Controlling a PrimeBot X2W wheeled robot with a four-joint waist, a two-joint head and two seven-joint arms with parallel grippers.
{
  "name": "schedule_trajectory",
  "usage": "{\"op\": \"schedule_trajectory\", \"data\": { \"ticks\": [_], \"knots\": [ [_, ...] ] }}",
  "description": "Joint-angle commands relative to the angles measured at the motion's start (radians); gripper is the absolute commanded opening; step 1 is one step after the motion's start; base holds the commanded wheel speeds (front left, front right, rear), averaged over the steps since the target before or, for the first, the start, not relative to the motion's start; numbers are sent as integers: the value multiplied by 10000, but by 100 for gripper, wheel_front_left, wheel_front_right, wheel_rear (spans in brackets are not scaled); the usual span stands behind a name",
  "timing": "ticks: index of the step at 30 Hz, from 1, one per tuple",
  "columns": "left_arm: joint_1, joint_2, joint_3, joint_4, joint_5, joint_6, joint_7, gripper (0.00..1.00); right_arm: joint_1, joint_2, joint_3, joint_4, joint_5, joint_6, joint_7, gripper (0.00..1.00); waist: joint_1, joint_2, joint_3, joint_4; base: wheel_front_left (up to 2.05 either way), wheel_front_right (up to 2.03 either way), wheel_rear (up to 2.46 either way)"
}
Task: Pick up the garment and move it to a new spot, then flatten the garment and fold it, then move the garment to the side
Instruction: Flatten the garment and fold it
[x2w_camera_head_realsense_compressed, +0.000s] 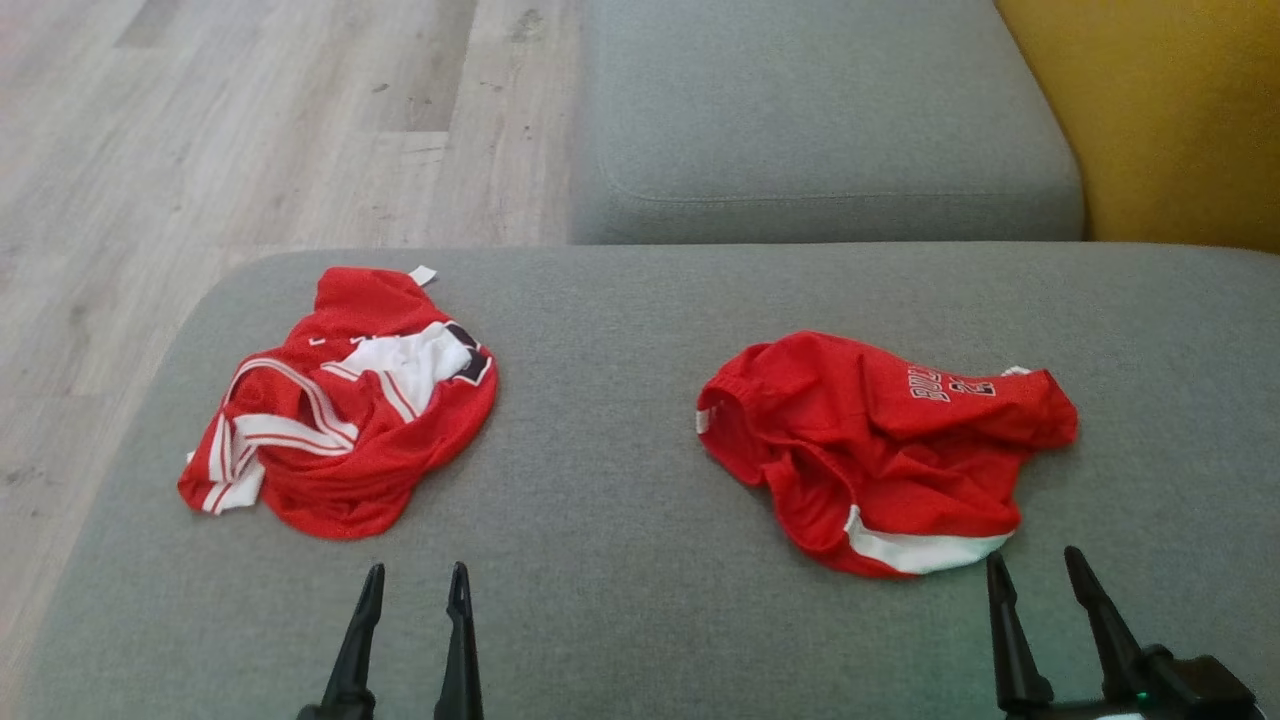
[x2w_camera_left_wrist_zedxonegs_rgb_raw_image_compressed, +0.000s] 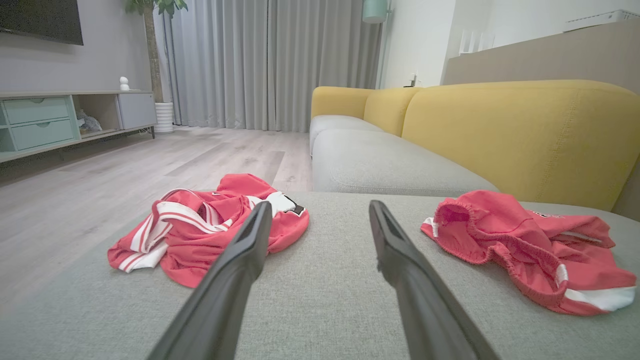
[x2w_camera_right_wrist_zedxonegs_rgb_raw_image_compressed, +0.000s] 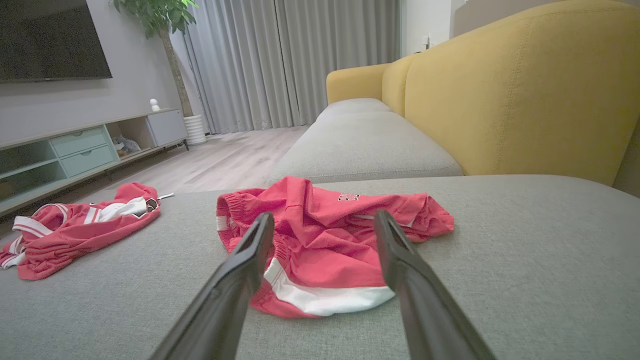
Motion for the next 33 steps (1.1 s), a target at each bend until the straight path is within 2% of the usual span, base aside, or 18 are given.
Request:
{"op": "schedule_trajectory", "data": {
  "ticks": [1,9,13,17,20,25,33],
  "knots": [
    [-573,-92,221,-223,-58,57,-80,100,-357,-89,172,-291,-55,-7,-38,100,0,0,54,-136,0,0,0],
    [-1057,-93,-349,440,-561,-144,-80,100,-539,-89,136,-344,-121,-7,-38,100,0,0,388,-981,0,0,0],
    [-1783,-93,-1138,1001,-605,-300,-80,100,-720,-89,205,-410,-231,-7,-38,100,0,0,734,-1750,0,0,0],
    [-2734,-93,-2130,2136,-769,-405,-80,100,-982,-89,345,-394,-348,-7,-38,100,0,0,1169,-2578,0,0,0],
    [-3588,-93,-2942,3121,-1218,-519,-80,100,-1166,-89,374,-425,-369,-7,-38,100,0,0,1535,-3093,0,0,0],
    [-5089,-93,-4176,4386,-2549,-764,174,100,-1455,-89,460,-463,-279,-7,-38,100,0,0,2157,-3720,0,0,0],
    [-6828,-93,-5431,5801,-3637,-628,719,100,-1817,-89,642,-381,-64,-7,-38,100,0,0,2750,-4369,0,0,0]
  ]
}}
